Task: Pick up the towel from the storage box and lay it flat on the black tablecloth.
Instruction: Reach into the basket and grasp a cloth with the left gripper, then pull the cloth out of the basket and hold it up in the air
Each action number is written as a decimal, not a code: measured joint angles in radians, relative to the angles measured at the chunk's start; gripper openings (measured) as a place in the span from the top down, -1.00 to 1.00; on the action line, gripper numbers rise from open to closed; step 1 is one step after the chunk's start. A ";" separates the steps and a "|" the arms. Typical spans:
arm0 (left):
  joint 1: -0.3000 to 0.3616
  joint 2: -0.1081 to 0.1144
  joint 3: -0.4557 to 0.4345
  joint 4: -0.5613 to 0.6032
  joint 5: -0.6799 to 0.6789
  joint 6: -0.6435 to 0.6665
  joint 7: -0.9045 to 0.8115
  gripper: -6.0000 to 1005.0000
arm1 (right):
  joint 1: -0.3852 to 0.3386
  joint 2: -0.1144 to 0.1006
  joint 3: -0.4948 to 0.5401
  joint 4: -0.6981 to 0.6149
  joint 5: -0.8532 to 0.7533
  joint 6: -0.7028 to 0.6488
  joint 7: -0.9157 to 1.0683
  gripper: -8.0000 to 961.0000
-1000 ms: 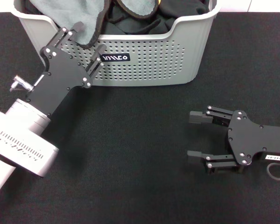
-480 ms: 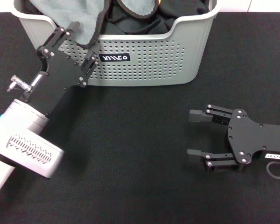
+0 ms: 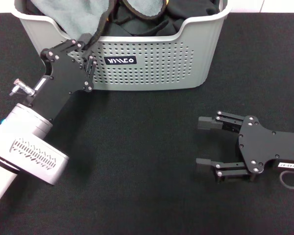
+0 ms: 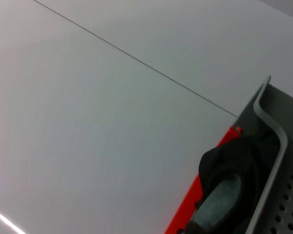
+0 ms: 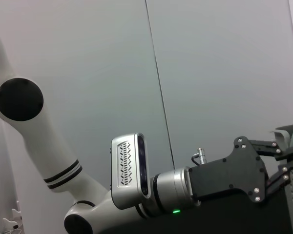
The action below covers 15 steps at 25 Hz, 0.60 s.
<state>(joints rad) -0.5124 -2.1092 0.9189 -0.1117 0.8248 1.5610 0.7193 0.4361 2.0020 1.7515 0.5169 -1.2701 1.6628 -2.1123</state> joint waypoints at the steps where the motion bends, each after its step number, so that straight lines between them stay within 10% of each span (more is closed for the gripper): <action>1: 0.000 0.000 0.000 0.000 0.000 0.000 -0.001 0.24 | 0.000 0.000 0.000 0.000 0.000 0.000 0.000 -0.78; 10: -0.011 0.000 -0.093 -0.046 0.007 0.095 -0.162 0.92 | -0.003 0.001 0.000 -0.001 0.000 0.003 0.000 -0.78; 15: 0.016 0.006 -0.094 -0.026 0.040 0.287 -0.469 0.93 | -0.004 0.001 0.007 -0.002 0.000 0.006 0.002 -0.78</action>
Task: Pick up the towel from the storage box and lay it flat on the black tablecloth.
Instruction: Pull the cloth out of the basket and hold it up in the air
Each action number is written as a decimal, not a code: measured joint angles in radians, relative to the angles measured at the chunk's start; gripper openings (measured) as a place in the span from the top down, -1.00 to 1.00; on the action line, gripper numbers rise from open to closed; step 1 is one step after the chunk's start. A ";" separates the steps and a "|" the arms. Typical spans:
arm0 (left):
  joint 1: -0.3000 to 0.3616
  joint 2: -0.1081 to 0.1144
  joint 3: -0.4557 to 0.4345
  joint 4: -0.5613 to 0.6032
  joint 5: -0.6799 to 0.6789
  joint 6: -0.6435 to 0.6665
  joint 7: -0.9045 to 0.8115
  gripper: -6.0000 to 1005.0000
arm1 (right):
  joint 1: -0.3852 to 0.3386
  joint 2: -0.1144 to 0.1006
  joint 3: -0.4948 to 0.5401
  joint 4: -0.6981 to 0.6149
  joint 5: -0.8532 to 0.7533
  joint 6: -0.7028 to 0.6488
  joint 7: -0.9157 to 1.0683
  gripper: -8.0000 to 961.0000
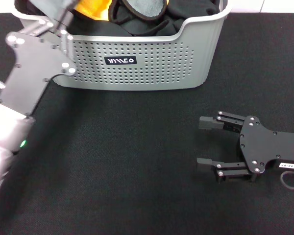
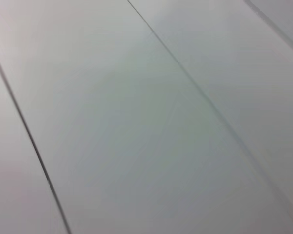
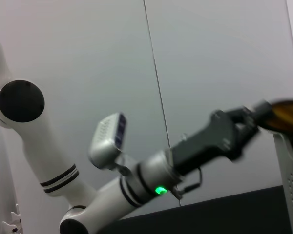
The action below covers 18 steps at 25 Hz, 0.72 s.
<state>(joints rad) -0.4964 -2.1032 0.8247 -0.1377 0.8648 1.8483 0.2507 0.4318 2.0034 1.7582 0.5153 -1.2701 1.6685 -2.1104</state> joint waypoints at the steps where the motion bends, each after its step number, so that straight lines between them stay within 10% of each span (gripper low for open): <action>1: 0.008 0.001 0.000 0.006 0.012 0.037 -0.042 0.93 | 0.000 0.000 0.000 0.000 0.000 0.000 0.000 -0.78; 7: 0.111 -0.004 0.027 0.266 0.147 0.197 -0.510 0.93 | -0.001 0.000 0.008 0.000 0.010 -0.006 -0.001 -0.78; 18: 0.195 0.008 0.291 0.608 -0.094 0.194 -1.273 0.93 | -0.002 0.004 0.038 -0.017 0.101 -0.008 -0.063 -0.78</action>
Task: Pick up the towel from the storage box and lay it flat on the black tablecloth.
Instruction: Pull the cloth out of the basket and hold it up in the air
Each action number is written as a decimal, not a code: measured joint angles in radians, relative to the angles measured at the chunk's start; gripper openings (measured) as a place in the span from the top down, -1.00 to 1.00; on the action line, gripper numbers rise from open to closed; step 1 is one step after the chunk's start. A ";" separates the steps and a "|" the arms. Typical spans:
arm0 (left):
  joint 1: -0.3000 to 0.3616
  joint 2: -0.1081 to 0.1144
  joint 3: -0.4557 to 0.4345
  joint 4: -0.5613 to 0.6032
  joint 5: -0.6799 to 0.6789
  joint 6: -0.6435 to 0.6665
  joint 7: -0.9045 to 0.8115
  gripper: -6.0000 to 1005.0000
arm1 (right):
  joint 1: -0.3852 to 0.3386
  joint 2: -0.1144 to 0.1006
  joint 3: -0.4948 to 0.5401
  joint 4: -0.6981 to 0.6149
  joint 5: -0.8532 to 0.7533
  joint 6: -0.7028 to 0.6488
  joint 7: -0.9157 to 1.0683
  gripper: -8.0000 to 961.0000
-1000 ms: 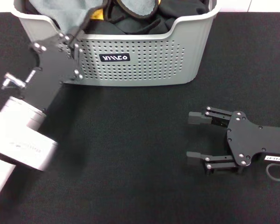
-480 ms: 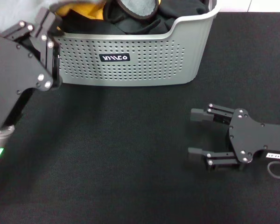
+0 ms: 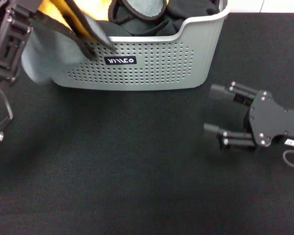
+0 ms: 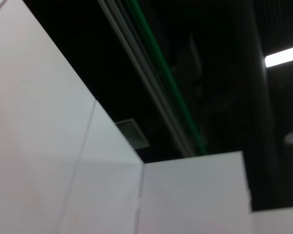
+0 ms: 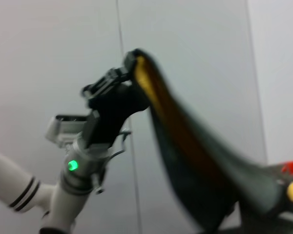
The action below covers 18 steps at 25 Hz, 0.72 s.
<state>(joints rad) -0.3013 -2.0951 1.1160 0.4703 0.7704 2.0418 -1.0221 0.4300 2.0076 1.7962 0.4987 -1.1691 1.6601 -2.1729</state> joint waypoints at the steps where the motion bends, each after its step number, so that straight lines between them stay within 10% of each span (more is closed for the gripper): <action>1: 0.007 0.001 0.024 0.025 -0.021 0.000 -0.045 0.93 | 0.000 0.001 -0.001 -0.007 0.031 0.000 -0.022 -0.78; 18: -0.019 -0.003 0.310 0.034 -0.179 -0.004 -0.119 0.93 | 0.053 0.021 -0.243 -0.019 0.264 -0.055 -0.133 -0.79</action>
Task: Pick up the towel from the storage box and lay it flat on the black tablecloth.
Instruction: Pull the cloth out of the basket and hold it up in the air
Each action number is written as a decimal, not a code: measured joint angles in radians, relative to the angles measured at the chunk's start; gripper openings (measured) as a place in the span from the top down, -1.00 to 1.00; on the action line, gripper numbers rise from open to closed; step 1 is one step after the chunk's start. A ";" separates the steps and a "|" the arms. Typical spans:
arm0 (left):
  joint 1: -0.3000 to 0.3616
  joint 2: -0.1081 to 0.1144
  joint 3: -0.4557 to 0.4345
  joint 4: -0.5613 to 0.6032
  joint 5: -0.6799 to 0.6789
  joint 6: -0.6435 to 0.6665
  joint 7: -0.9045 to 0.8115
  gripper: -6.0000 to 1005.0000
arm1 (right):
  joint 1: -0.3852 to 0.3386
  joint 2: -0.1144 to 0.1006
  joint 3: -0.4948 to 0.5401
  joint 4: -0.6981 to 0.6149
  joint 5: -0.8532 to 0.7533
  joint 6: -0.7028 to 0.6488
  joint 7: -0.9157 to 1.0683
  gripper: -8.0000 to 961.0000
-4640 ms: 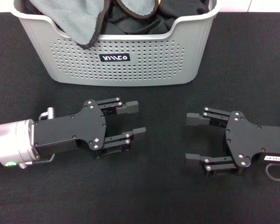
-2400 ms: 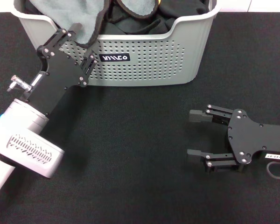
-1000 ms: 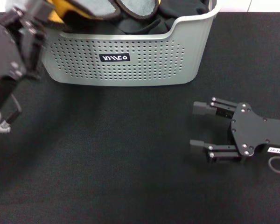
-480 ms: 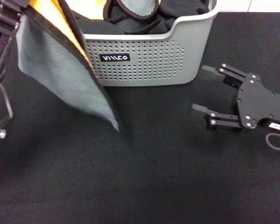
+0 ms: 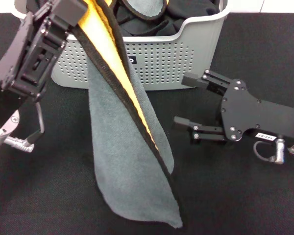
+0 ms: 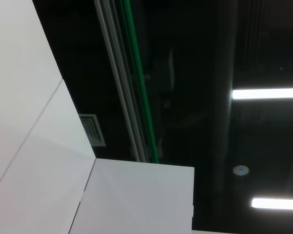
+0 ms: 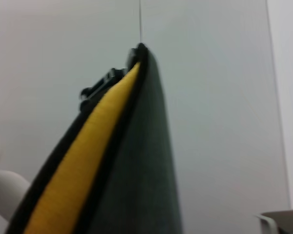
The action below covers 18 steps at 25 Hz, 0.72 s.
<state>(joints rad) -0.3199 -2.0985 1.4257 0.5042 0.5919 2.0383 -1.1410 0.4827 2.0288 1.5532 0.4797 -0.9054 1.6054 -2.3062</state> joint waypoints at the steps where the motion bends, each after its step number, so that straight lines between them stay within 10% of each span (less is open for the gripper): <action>1: -0.003 -0.001 0.001 -0.006 -0.002 0.000 0.009 0.93 | 0.004 0.000 -0.015 0.000 0.008 0.000 -0.001 -0.79; 18: -0.098 -0.010 0.010 -0.176 -0.019 -0.004 0.123 0.93 | 0.007 0.001 -0.125 0.006 0.111 -0.015 -0.036 -0.78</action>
<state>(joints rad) -0.4182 -2.1081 1.4353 0.3277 0.5731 2.0339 -1.0178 0.4897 2.0295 1.4284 0.4858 -0.7940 1.5901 -2.3425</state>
